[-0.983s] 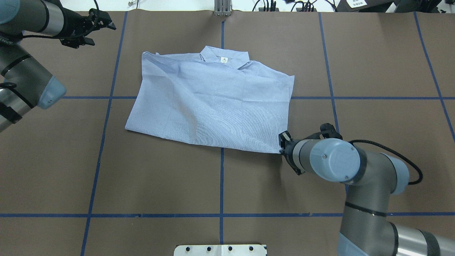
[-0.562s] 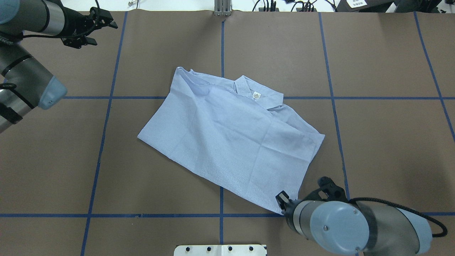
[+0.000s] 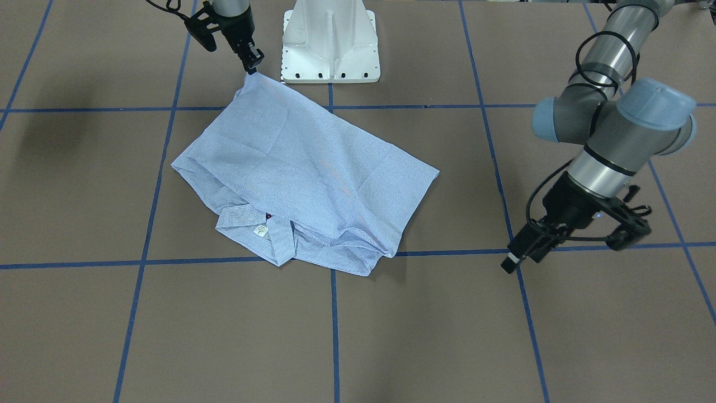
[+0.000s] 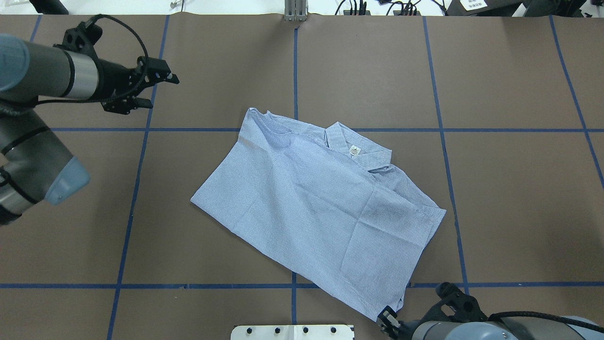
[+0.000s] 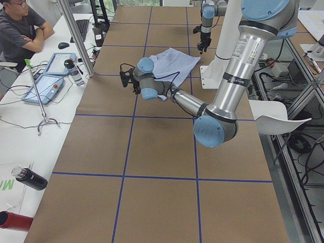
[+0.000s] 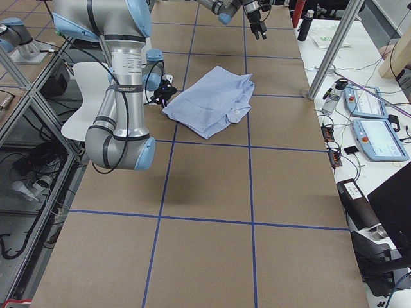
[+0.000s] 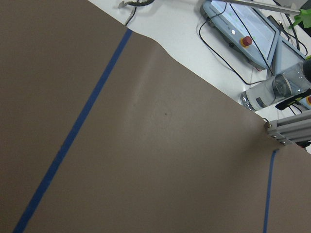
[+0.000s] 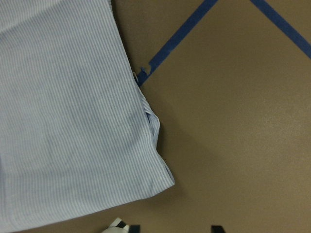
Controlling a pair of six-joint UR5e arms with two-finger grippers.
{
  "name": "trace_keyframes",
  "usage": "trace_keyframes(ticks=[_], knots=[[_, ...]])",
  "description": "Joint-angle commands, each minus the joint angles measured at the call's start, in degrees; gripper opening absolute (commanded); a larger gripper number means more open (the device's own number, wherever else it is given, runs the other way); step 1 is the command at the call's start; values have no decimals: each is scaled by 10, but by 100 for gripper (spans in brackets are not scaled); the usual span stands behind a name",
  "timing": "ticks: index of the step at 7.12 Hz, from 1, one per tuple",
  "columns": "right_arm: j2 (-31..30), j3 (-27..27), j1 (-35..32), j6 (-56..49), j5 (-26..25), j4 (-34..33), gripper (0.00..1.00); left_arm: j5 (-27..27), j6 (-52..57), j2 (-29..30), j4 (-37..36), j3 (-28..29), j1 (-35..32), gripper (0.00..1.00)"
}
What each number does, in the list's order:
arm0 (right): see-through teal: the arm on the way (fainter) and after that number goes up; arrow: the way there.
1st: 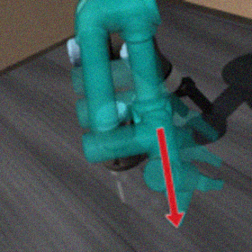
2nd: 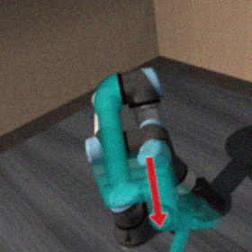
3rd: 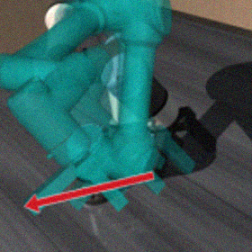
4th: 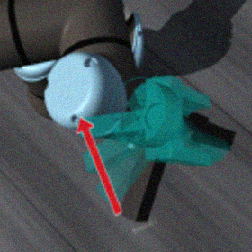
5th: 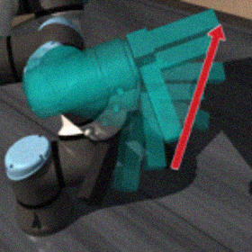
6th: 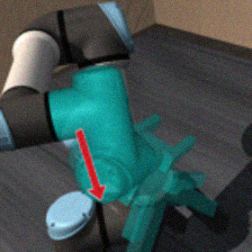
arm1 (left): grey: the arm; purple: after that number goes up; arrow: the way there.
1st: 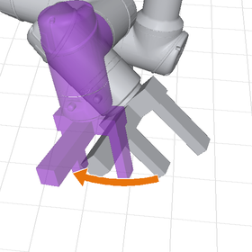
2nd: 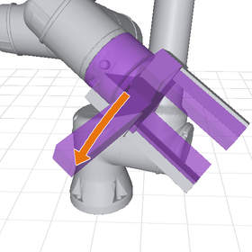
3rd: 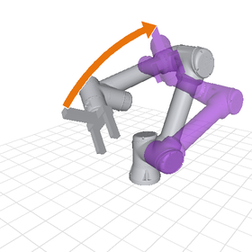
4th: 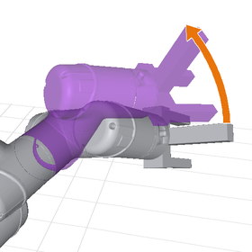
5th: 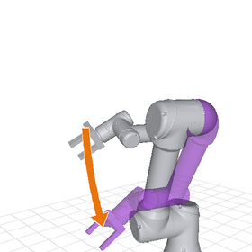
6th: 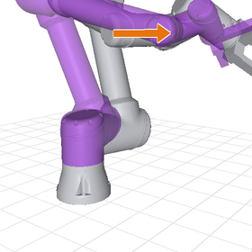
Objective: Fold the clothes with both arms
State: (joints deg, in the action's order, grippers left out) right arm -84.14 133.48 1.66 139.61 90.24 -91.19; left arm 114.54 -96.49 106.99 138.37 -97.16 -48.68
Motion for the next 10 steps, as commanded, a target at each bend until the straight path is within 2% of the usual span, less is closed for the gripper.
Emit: trace_keyframes(ticks=[1, 2, 3, 4, 5, 6, 8, 9, 10], knots=[[47, -13, -85, -4, -6, 2, 100, -66, -92, -86, 1, -83, 115, 100], [107, -55, -156, -13, 3, -1, 100, -147, -116, -87, -2, -79, 186, 99], [128, -68, -199, -41, 6, 0, 100, -167, -120, -84, -2, -66, 210, 99], [130, -74, -208, -78, 8, 0, 100, -168, -120, -78, -2, -53, 213, 98], [130, -89, -206, -79, 9, 0, 100, -168, -119, -45, -10, -19, 220, 97], [131, -91, -206, -79, 9, 1, 100, -169, -119, -39, -10, -4, 220, 96], [130, -92, -206, -79, 9, 1, 100, -169, -119, -38, -10, -2, 221, 90], [130, -92, -206, -79, 9, 1, 100, -169, -120, -35, -10, -2, 220, 72], [130, -92, -206, -79, 9, 1, 100, -169, -125, -35, -10, -3, 220, 17]])
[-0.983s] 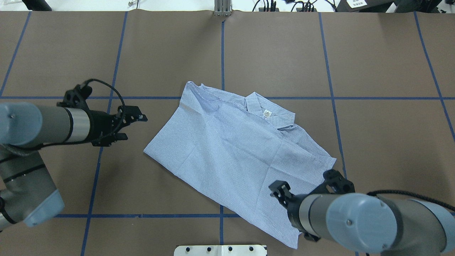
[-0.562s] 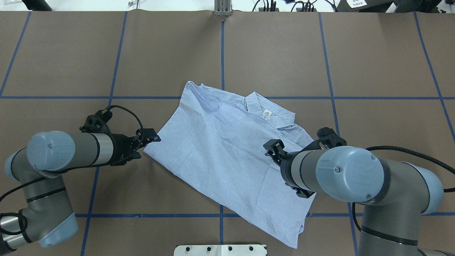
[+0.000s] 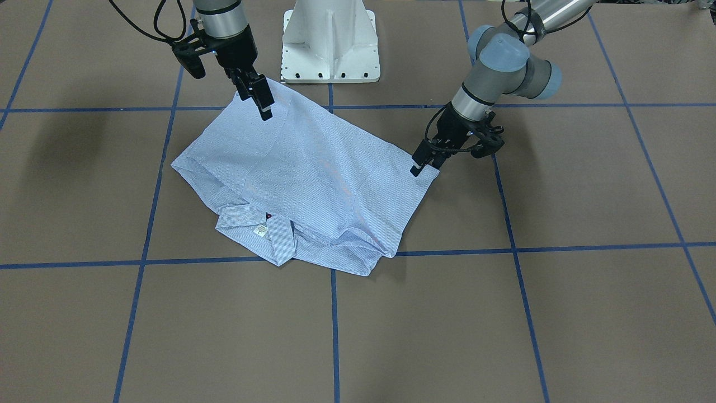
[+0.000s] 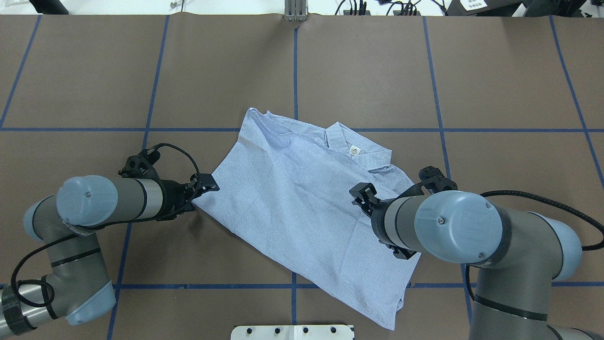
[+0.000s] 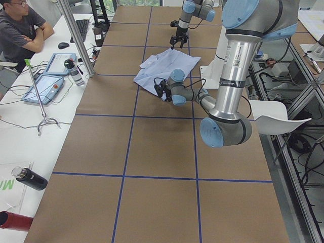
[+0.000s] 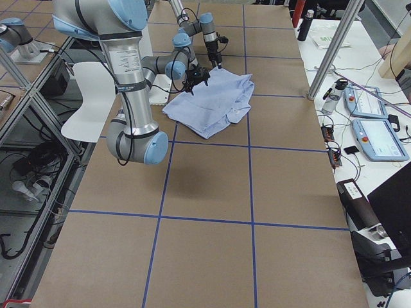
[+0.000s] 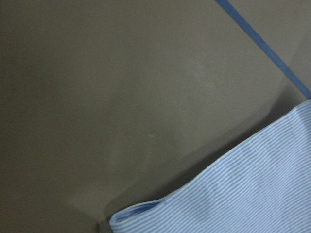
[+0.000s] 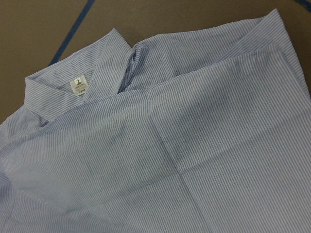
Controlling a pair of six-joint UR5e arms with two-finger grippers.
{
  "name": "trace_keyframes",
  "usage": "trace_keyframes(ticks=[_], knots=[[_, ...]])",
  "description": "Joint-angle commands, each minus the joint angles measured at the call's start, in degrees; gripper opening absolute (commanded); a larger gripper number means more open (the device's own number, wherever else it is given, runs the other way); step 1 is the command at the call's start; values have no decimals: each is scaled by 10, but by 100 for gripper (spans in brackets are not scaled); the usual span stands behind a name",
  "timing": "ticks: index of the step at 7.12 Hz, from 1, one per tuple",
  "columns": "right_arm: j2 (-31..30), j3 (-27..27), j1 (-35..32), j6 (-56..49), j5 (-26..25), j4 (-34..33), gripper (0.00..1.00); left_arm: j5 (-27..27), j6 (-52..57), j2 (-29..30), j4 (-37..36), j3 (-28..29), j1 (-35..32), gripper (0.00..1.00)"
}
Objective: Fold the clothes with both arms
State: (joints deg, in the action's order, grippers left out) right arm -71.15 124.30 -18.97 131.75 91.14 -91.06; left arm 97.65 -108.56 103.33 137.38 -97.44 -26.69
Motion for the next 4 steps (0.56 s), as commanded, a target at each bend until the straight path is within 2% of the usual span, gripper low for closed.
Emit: trace_keyframes(ticks=[1, 4], knots=[[-1, 0, 0, 0, 0, 0, 100, 0, -4, -1, 0, 1, 0, 0], [-1, 0, 1, 0, 0, -1, 100, 1, 29, -1, 0, 1, -19, 0]])
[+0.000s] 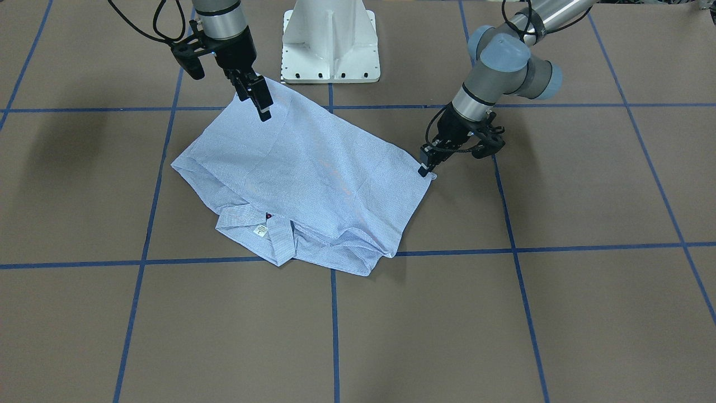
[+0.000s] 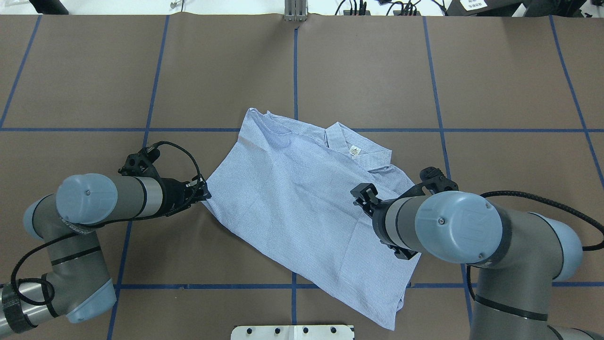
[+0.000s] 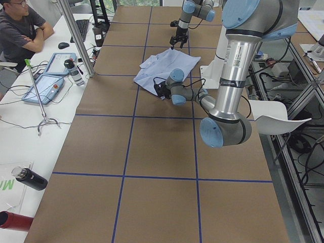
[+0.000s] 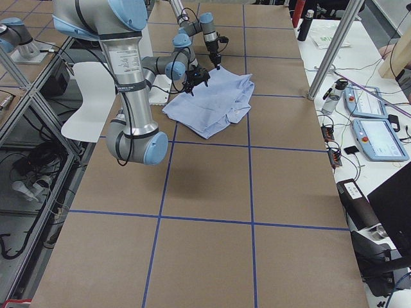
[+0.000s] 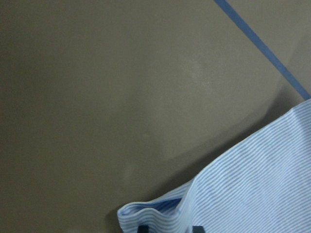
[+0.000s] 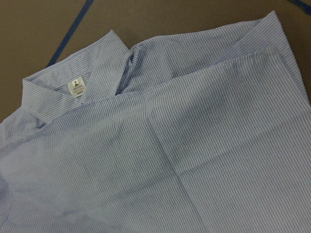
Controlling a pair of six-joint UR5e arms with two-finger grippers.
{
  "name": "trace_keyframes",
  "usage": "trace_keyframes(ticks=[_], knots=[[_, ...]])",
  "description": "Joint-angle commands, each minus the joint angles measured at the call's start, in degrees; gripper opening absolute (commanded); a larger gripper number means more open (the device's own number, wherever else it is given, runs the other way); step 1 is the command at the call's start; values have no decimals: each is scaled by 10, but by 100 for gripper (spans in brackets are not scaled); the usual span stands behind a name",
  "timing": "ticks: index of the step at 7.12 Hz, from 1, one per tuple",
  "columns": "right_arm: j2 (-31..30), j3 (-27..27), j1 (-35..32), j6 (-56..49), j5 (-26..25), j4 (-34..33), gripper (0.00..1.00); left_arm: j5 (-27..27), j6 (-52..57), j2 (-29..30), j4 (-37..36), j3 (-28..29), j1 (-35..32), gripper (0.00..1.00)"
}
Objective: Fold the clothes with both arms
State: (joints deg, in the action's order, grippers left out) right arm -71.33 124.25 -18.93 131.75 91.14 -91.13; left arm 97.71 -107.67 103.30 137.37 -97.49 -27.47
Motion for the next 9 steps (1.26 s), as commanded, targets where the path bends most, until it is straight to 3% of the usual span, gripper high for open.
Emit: trace_keyframes(ticks=[1, 2, 4, 6, 7, 8, 9], knots=[[0, 0, 0, 0, 0, 0, 100, 2, 57, 2, -2, 4, -34, 0], [0, 0, 0, 0, 0, 1, 100, 4, 88, 34, -4, 36, -72, 0], [-2, 1, -2, 0, 0, 3, 100, 6, 119, 177, 0, 192, -150, 0], [-1, 0, -3, 3, -3, 6, 100, 4, 166, 273, 1, 315, -179, 0], [1, -4, 0, 5, -4, 8, 100, 4, 172, 297, 2, 344, -181, 38], [8, -22, 4, 8, -6, 11, 100, 6, 194, 299, 5, 340, -184, 99], [17, -62, 13, 7, -14, 33, 100, 24, 195, 292, -3, 299, -195, 100]])
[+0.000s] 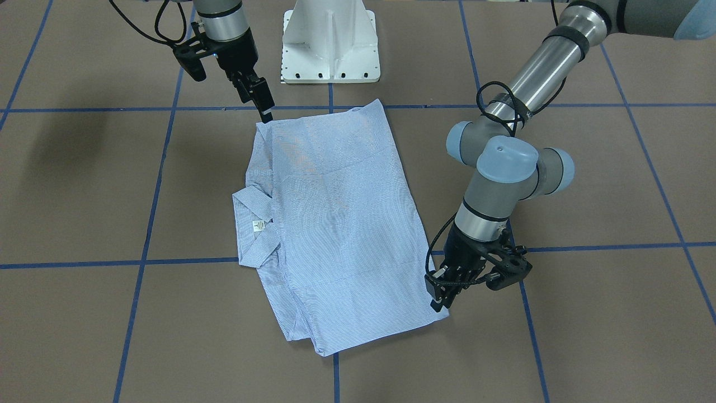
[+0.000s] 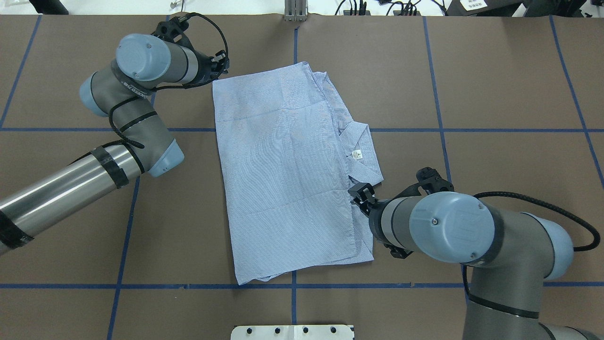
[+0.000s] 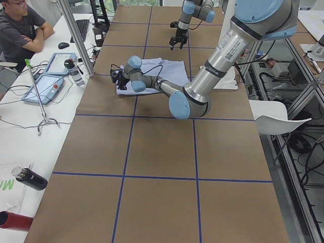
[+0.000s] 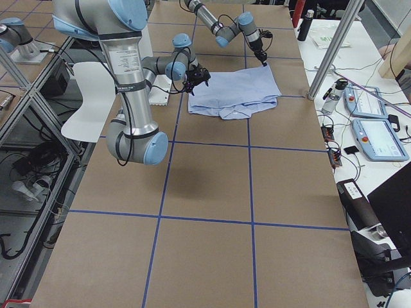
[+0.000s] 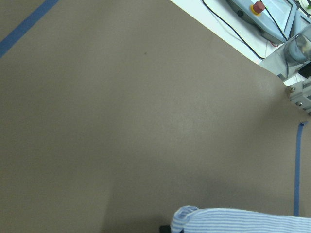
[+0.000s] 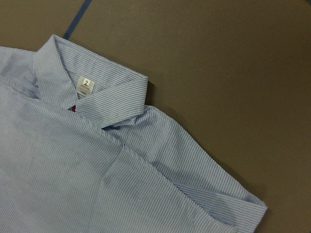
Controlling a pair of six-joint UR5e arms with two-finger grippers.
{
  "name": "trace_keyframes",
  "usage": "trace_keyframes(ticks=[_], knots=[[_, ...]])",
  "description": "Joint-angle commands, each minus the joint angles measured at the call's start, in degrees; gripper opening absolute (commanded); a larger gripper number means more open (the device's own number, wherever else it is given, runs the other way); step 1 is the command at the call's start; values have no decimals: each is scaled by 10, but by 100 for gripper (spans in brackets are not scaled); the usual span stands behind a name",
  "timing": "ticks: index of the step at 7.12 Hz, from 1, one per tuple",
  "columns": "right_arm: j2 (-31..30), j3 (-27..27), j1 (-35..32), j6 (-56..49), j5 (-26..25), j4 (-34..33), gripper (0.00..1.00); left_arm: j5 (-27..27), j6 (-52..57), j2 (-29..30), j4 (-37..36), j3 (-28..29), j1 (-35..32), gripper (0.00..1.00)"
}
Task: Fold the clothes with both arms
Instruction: 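Raise the left gripper away while the right gripper moves to the near corner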
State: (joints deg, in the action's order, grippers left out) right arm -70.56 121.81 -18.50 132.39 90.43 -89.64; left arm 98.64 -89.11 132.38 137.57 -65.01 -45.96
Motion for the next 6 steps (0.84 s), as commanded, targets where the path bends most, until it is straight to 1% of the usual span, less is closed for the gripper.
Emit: trace_keyframes(ticks=[1, 2, 3, 4, 5, 6], knots=[[8, -82, 27, -7, -32, 61, 100, 73, 8, -35, -19, -88, -26, 100], [9, -116, 37, -7, -48, 95, 100, 88, 9, -78, -41, -164, -38, 100], [9, -137, 42, -7, -53, 97, 100, 89, 10, -98, -76, -212, -39, 100], [9, -143, 49, -8, -53, 97, 100, 89, 10, -99, -91, -221, -38, 100], [10, -140, 50, -7, -52, 97, 95, 88, 10, -100, -91, -221, -38, 100], [18, -134, 50, -7, -48, 97, 83, 88, 9, -100, -91, -221, -38, 100]])
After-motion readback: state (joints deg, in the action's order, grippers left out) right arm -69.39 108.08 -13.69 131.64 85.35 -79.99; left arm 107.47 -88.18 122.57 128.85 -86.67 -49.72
